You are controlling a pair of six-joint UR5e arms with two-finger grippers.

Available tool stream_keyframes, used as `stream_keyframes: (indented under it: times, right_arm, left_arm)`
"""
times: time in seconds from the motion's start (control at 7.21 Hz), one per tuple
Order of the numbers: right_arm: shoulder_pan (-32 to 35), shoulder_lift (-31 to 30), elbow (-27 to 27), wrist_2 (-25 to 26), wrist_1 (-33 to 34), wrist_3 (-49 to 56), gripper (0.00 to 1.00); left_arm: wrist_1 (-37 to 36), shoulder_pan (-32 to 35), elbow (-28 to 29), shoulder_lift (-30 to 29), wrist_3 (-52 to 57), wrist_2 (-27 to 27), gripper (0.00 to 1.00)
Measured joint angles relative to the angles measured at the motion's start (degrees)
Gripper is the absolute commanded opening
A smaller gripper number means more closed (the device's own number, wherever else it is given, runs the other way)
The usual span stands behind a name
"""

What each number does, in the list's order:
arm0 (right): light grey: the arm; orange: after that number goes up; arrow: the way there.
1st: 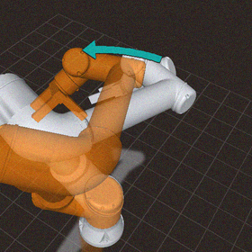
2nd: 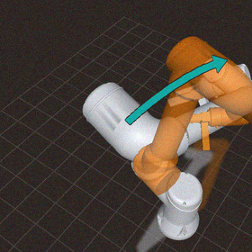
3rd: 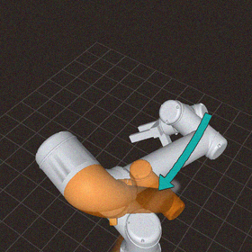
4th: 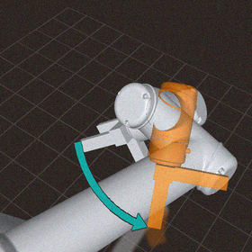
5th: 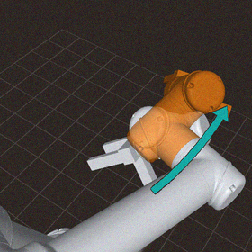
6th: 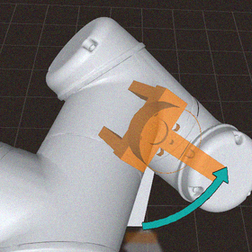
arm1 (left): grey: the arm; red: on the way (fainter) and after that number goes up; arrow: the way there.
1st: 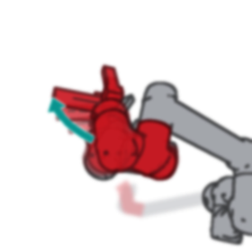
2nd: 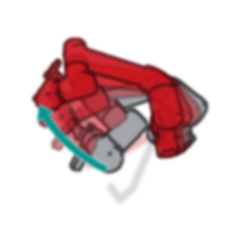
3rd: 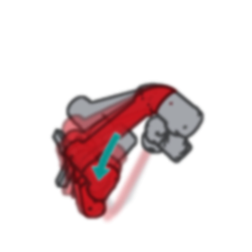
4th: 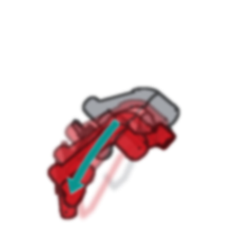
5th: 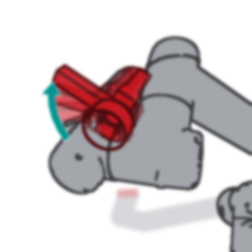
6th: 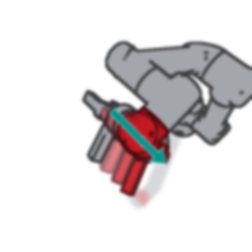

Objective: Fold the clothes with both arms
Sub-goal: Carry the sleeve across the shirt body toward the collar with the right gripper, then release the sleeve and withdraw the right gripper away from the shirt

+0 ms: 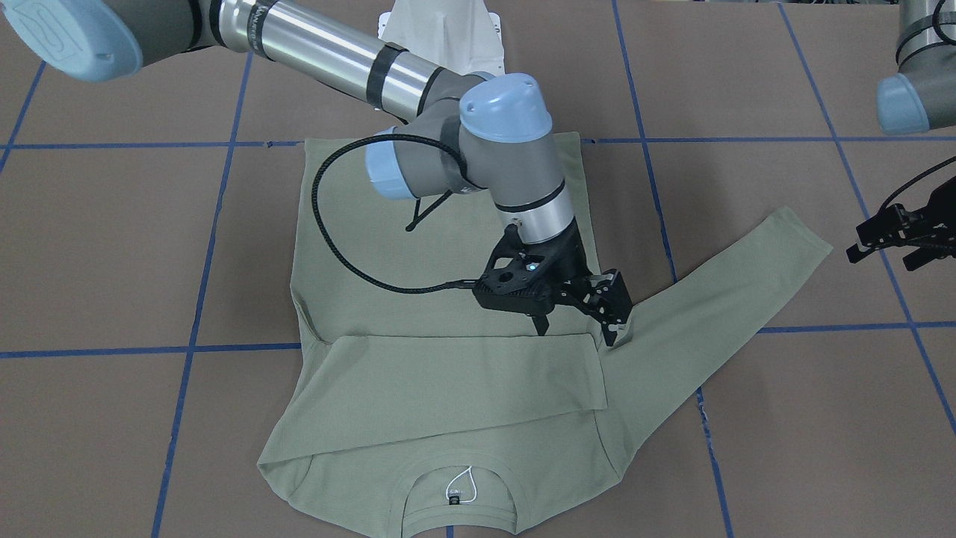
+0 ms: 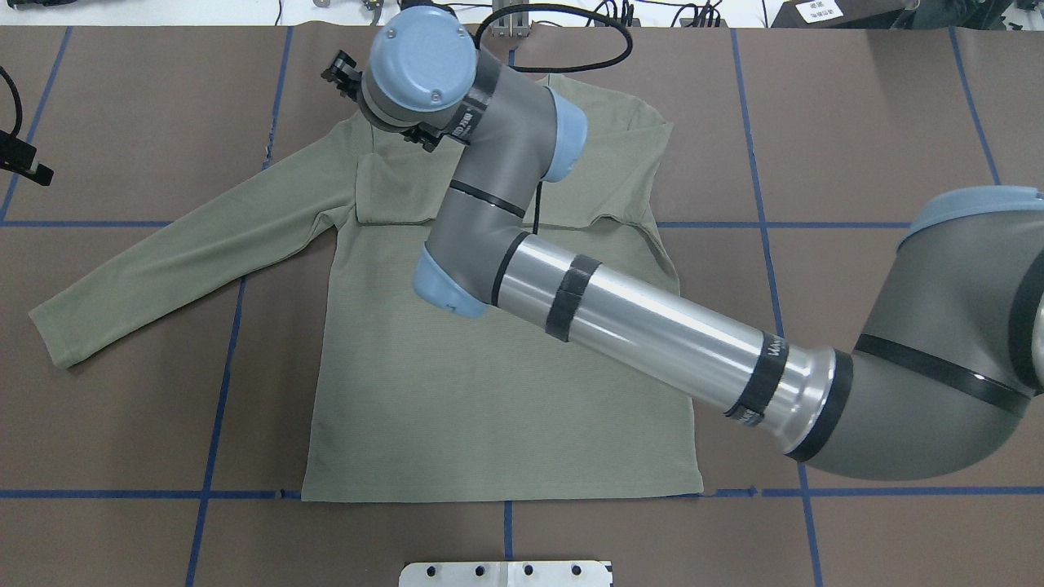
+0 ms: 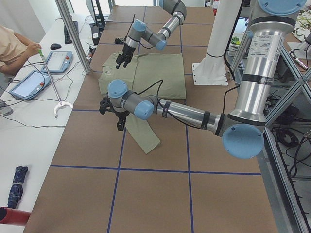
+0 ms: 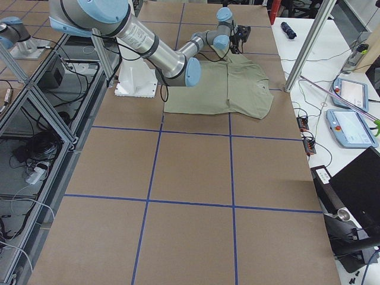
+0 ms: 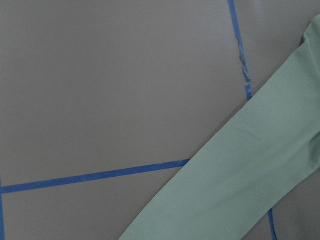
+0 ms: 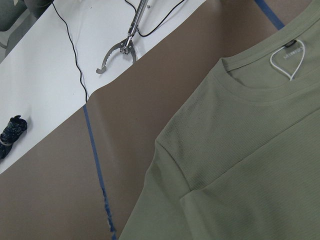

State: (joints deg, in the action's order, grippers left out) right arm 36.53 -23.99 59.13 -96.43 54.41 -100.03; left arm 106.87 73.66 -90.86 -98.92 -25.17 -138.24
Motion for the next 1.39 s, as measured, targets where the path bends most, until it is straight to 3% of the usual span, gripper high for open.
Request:
stream_keyframes:
  times: [0.42,0.69,0.97,1.39]
  right_arm:
    - [9.5,-22.0,22.5,-15.8,0.2,0.6,1.0]
    - [16.0,-34.4,32.8,-24.3,-0.1,1.8,1.0]
    - [19.4,-41.4,36.4,-27.9,-0.3,5.6,1.0]
    - [19.9,-43.1,37.2,-28.4,-0.4,7.7,1.0]
  left_arm:
    - [9.4,-1.0,9.4,1.0,-0.4,-0.1,0.96]
    - [12.3,-2.4,12.4,2.6,-0.1,-0.7,0.91]
    - [18.0,-4.2,14.1,6.1,-0.2,-2.2,0.83]
    - [20.7,-6.5,14.7,7.5,0.0,-2.5,0.81]
